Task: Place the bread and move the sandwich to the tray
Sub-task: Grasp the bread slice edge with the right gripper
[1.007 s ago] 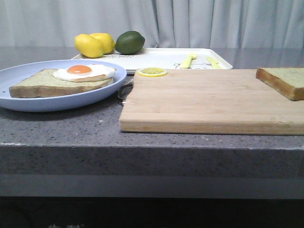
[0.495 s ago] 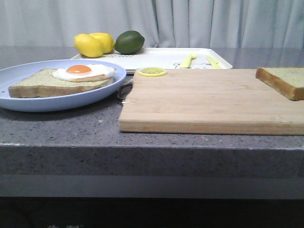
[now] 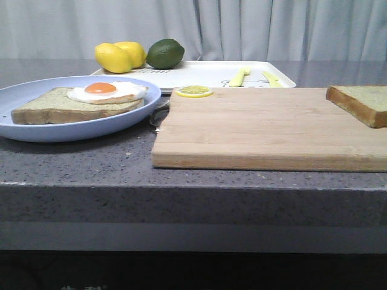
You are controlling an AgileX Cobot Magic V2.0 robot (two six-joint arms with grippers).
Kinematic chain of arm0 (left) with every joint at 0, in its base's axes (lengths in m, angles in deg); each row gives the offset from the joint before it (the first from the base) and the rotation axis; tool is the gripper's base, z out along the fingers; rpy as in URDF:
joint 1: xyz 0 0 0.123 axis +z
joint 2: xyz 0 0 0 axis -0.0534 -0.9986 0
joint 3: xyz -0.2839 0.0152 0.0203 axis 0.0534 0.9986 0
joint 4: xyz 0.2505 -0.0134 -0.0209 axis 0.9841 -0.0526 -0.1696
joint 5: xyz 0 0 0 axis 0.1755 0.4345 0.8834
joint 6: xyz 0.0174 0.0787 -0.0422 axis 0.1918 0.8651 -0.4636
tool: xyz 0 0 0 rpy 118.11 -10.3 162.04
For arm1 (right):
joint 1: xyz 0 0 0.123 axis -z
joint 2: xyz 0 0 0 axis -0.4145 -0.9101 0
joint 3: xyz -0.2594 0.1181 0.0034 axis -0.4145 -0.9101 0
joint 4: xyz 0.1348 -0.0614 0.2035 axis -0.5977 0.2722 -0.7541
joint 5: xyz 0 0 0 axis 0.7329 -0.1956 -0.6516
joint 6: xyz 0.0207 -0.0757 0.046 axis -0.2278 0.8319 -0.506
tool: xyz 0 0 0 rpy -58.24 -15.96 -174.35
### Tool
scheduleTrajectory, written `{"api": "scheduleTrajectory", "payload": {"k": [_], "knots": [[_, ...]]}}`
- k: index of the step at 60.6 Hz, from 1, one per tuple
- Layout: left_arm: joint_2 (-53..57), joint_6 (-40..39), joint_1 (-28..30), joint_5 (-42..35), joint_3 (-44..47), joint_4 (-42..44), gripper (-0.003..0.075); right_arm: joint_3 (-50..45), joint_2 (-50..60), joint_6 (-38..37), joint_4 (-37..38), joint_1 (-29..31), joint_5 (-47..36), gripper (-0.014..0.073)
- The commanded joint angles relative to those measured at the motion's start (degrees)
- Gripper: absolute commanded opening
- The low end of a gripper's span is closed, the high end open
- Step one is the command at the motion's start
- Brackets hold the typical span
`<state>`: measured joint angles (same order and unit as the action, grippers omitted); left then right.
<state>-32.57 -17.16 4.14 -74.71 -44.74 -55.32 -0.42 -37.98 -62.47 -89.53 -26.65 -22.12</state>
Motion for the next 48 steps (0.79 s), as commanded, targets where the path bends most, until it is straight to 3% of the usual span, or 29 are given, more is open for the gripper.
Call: {"api": "scheduleTrajectory", "payload": {"k": [1, 18, 31, 48], "knots": [[-0.6, -0.2, -0.4, -4.9, -1.7, -0.5, 0.0598, 1.7, -0.6, 0.2, 0.1, 0.3, -5.6, 0.0641], [-0.6, -0.2, -0.4, -4.9, -1.7, -0.5, 0.0510, 2.9, -2.4, 0.2, 0.2, 0.3, -2.0, 0.0641], [-0.6, -0.2, -0.4, -4.9, -1.7, -0.5, 0.0444, 13.3, -15.4, 0.2, 0.5, 1.2, 8.5, 0.0641], [-0.6, -0.2, -0.4, -4.9, -1.7, -0.5, 0.0419, 24.7, -35.0, -1.6, 0.5, 12.0, 16.0, 0.0641]]}}
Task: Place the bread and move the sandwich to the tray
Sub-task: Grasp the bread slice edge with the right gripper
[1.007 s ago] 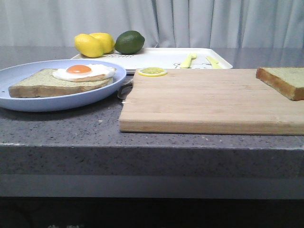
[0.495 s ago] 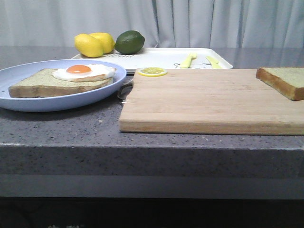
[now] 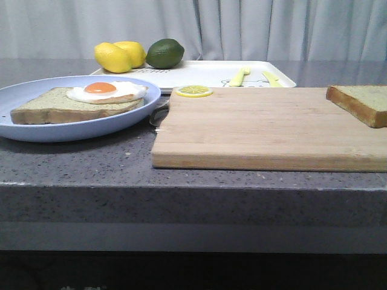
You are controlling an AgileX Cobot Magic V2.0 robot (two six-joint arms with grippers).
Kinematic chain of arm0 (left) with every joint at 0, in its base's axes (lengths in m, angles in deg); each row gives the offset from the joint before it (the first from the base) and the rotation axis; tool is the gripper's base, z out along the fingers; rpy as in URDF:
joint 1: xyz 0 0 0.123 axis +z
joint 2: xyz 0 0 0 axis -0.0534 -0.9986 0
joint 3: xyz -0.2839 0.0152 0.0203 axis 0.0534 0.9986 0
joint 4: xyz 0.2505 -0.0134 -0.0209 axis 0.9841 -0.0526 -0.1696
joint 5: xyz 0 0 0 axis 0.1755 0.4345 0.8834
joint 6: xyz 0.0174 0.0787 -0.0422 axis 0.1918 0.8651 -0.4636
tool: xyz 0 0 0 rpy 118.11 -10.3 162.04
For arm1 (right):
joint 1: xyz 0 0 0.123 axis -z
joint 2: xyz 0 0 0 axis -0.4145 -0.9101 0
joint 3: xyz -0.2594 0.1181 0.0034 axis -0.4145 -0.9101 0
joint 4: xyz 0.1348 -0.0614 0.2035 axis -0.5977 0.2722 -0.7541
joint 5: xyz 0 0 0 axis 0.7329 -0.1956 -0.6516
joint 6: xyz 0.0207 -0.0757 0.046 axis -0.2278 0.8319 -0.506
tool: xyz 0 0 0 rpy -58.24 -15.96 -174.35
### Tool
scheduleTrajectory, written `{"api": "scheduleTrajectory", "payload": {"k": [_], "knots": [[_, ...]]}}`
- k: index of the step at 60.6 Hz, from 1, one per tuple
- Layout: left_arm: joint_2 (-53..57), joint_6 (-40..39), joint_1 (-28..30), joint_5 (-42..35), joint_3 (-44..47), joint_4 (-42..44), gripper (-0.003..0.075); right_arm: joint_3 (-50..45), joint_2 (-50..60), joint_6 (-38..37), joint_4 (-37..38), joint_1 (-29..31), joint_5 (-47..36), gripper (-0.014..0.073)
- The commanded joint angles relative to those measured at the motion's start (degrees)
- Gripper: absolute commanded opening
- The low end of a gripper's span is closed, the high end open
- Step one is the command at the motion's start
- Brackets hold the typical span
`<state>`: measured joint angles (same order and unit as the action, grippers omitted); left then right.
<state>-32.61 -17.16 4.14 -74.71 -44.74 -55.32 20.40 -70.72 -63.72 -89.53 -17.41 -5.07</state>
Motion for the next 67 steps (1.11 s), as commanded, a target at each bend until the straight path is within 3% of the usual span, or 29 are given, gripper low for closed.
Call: {"api": "scheduleTrajectory", "payload": {"k": [1, 22, 35, 50, 53, 56, 67], "knots": [[-0.5, -0.2, -0.4, -4.9, -1.7, -0.5, 0.0419, 4.3, -3.3, -0.4, 0.5, 3.2, -0.6, 0.0641], [-0.5, -0.2, -0.4, -4.3, -1.7, -0.5, 0.0428, 12.8, -18.8, 5.2, -2.6, 6.3, 8.6, 0.0641], [-0.6, -0.2, -0.4, -3.7, -1.7, -0.5, 0.0561, 13.8, -23.8, 13.0, -11.2, 6.7, 9.7, 0.0641], [-0.6, -0.2, -0.4, -3.7, -1.7, -0.5, 0.0575, 13.8, -27.3, 17.4, -16.9, 8.1, 11.3, 0.0630], [-0.6, -0.2, -0.4, -3.7, -1.7, -0.5, 0.0575, 13.8, -27.8, 18.2, -18.5, 8.2, 11.8, 0.0576], [-0.6, -0.2, -0.4, -3.7, -1.7, -0.5, 0.0575, 13.8, -28.0, 18.4, -19.1, 8.2, 12.1, 0.0465], [-0.6, -0.2, -0.4, -3.7, -1.7, -0.5, 0.0563, 13.9, -27.7, 18.4, -19.3, 8.2, 12.5, -0.0062]]}}
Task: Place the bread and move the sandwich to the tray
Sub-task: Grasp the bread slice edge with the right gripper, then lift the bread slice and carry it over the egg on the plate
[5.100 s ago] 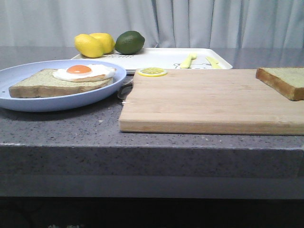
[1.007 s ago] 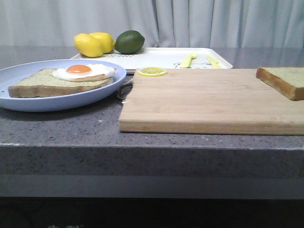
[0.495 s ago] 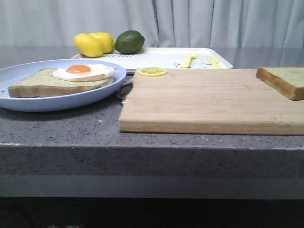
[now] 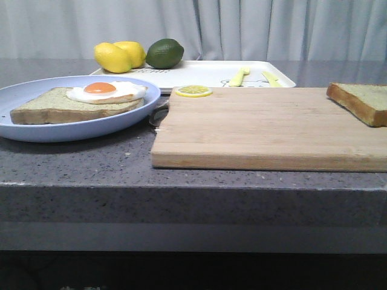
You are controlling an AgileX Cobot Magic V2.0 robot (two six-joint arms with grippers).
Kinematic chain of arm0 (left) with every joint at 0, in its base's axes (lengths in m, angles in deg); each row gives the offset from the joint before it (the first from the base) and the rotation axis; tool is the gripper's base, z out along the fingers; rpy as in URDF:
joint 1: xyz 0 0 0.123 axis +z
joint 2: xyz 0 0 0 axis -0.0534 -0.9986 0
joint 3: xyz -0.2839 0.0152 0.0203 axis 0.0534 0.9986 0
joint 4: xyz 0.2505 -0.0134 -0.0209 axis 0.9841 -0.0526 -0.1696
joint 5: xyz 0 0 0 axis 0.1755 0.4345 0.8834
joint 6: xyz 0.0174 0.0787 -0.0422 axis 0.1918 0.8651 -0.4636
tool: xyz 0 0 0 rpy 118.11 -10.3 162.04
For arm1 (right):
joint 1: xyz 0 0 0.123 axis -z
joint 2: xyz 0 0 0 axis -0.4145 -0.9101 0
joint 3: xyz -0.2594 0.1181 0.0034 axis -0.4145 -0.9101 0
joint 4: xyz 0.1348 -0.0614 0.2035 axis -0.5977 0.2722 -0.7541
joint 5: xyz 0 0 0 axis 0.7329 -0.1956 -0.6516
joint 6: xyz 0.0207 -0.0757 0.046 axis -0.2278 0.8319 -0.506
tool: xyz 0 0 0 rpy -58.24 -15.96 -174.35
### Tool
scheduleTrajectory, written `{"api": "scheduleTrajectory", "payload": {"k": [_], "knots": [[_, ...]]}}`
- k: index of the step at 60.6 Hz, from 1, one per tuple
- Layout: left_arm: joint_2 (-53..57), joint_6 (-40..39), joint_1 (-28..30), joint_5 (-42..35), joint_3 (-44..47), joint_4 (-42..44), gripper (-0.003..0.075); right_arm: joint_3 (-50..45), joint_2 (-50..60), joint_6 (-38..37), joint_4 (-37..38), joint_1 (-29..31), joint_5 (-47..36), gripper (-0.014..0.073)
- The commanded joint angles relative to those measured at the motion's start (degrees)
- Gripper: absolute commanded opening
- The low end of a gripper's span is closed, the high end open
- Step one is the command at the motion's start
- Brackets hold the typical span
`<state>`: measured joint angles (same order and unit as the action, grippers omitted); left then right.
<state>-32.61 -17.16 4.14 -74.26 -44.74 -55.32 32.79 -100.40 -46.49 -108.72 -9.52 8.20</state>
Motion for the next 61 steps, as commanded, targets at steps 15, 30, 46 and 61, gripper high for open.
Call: {"api": "scheduleTrajectory", "payload": {"k": [15, 30, 46, 61], "knots": [[-0.6, -0.2, -0.4, -4.2, -1.7, -0.5, 0.0506, 4.1, 6.1, 0.9, -1.4, 0.3, 1.3, -0.0058], [-0.6, -0.2, -0.4, -4.2, -1.7, -0.5, 0.0470, 8.3, 13.5, 0.8, -12.0, 0.3, 2.3, -0.0058], [-0.6, -0.2, -0.4, -4.3, -1.7, -0.5, 0.0470, 8.7, 14.8, 0.9, -32.0, -3.9, 5.0, -0.0058], [-0.6, -0.2, -0.4, -4.4, -1.7, -0.5, 0.0470, 8.7, 10.8, 0.9, -40.1, -22.6, -4.5, -0.0058]]}}
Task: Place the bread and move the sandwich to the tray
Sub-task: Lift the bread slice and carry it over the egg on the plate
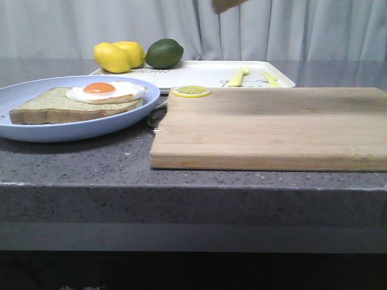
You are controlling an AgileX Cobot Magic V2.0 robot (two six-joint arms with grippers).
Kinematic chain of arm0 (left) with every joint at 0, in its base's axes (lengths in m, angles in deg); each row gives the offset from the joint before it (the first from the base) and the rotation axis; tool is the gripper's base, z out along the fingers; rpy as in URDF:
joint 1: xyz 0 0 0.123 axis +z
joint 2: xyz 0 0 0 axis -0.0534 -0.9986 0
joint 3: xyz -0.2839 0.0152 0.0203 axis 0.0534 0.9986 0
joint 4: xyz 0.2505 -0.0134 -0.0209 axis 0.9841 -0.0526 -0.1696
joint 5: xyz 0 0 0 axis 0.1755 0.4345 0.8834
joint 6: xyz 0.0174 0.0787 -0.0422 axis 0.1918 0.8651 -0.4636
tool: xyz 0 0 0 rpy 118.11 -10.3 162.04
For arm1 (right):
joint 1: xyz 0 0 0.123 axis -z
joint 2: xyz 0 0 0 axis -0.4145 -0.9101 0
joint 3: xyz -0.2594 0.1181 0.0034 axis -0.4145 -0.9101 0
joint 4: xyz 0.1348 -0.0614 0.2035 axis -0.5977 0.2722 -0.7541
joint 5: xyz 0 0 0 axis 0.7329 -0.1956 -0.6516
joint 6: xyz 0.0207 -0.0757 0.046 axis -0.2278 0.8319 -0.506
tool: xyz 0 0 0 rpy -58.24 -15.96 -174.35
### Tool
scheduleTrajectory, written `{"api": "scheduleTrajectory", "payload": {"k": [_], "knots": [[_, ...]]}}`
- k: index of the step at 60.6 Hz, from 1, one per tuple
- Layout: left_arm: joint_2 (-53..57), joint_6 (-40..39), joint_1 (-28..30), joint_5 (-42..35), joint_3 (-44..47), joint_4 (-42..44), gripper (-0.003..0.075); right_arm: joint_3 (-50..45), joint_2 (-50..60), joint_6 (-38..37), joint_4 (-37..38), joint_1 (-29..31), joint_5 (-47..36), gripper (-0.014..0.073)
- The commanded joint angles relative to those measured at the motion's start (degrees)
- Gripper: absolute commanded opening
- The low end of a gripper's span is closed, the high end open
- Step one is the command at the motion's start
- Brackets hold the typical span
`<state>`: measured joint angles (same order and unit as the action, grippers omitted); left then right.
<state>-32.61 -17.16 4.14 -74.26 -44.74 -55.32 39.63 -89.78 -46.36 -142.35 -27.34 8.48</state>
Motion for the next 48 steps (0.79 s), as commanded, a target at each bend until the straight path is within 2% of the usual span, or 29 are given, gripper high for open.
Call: {"api": "scheduleTrajectory", "payload": {"k": [1, 11, 21, 37, 48], "knots": [[-0.6, -0.2, -0.4, -4.4, -1.7, -0.5, 0.0470, 1.9, -0.2, 0.8, -7.1, -5.9, -5.4, -0.0058], [-0.6, -0.2, -0.4, -4.6, -1.7, -0.5, 0.0470, 1.9, -6.4, 0.8, -15.3, -18.5, -16.0, -0.0058], [-0.6, -0.2, -0.4, -4.6, -1.7, -0.5, 0.0470, 2.3, -12.6, 1.3, -22.8, -25.2, -23.2, -0.0058], [-0.6, -0.2, -0.4, -4.6, -1.7, -0.5, 0.0470, 6.2, -20.8, 1.9, -25.1, -26.3, -23.8, -0.0052], [-0.6, -0.2, -0.4, -4.6, -1.7, -0.5, 0.0470, 6.2, -23.4, 1.9, -25.1, -26.3, -22.7, 0.0015]]}}
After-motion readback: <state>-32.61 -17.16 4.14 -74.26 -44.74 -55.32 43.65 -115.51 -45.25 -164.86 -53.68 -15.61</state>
